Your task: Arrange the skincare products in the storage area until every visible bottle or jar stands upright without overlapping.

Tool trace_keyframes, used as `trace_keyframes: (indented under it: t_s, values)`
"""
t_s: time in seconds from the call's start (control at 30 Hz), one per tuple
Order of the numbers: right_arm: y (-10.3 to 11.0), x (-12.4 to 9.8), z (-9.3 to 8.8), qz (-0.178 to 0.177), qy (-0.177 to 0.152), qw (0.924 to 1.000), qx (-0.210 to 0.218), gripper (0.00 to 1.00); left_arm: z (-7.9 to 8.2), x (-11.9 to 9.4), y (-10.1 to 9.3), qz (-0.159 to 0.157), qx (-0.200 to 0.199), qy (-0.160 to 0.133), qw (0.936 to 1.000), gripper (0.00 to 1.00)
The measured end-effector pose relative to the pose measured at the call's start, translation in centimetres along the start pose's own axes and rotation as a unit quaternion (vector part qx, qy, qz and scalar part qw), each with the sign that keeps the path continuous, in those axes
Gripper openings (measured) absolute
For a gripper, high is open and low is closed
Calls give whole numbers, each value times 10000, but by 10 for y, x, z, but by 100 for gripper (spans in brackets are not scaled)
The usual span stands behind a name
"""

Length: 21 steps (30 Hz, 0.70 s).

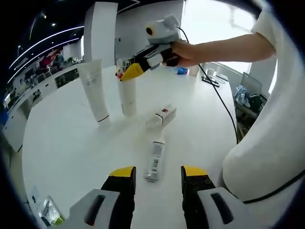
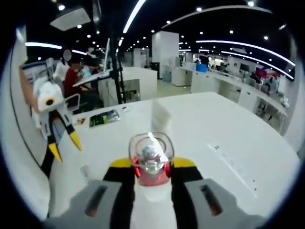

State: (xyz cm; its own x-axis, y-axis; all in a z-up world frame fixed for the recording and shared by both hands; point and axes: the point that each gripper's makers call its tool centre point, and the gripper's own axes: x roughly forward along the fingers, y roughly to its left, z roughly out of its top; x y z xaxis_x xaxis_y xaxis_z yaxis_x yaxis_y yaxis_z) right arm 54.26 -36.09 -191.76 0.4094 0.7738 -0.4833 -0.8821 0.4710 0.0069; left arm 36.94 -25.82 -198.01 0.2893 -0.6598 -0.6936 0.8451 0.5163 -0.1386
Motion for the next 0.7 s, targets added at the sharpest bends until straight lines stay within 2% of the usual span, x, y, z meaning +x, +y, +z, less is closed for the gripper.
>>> trace_keyframes:
  t_s: [0.37, 0.7]
  values:
    - [-10, 9, -6, 133, 15, 9999, 44, 26, 3, 5, 9, 34, -127, 16, 9999, 38]
    - [-17, 17, -3, 211, -73, 9997, -10, 26, 5, 5, 17, 66, -156, 50, 9998, 38]
